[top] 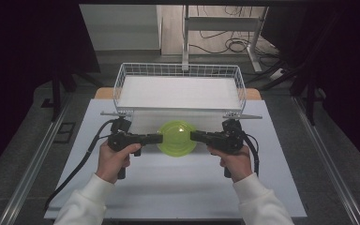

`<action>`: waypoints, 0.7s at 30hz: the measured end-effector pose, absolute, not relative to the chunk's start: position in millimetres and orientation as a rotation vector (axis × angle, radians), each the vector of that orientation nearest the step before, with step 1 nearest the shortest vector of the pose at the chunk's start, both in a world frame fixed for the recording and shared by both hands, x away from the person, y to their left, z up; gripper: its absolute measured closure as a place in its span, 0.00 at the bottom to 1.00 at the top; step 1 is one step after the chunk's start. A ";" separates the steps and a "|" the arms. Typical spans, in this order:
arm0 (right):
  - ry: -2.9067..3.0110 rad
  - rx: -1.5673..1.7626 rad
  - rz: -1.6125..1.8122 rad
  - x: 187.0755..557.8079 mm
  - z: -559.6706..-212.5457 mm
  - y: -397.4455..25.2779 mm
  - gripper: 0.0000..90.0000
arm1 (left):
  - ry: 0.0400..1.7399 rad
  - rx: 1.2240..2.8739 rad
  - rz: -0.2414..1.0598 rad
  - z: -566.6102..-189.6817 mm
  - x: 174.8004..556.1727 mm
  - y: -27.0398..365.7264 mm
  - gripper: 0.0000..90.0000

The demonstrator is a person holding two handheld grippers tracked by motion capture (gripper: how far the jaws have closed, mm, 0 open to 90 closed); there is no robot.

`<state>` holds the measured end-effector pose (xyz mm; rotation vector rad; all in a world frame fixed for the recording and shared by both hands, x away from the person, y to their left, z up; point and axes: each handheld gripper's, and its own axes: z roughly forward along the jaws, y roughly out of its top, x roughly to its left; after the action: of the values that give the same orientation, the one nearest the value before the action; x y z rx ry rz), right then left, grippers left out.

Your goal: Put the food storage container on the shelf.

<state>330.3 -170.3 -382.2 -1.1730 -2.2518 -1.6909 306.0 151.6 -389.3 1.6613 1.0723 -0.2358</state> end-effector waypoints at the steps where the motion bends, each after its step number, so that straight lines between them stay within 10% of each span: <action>1: -2.255 -1.172 -1.694 330.6 -379.9 -169.9 0.89 | 1.072 1.661 -0.236 -389.3 306.0 151.6 0.90; 21: -2.230 -1.165 -1.747 355.3 -344.1 -167.5 0.89 | 1.065 1.660 -0.196 -344.1 331.5 154.3 0.90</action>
<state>355.3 -167.5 -344.1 -1.1649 -2.2299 -1.7472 331.5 154.3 -344.1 1.6600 1.0653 -0.1962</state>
